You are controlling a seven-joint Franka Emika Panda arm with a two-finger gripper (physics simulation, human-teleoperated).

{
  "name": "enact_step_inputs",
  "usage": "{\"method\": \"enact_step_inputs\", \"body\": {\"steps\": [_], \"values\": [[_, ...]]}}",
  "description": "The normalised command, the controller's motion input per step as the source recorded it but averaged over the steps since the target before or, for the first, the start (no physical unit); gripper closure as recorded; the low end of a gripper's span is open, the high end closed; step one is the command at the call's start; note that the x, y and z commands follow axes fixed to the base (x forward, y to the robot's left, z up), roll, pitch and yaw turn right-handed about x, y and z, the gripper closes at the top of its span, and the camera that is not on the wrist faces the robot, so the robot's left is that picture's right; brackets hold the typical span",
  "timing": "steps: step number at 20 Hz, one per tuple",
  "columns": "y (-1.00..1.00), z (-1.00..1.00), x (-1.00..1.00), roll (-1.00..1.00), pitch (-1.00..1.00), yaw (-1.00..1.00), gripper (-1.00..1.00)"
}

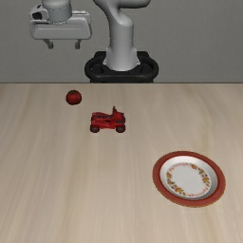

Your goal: Pick up the tomato and put it on the plate

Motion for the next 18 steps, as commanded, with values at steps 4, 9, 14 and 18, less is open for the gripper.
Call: {"method": "enact_step_inputs", "body": {"steps": [4,9,14,18], "values": [[0.0,-1.0,0.0,0.0,0.0,0.0,-1.0],[0.0,-1.0,0.0,0.0,0.0,0.0,-1.0],[0.0,-1.0,0.0,0.0,0.0,0.0,-1.0],[0.0,-1.0,0.0,0.0,0.0,0.0,-1.0]]}}
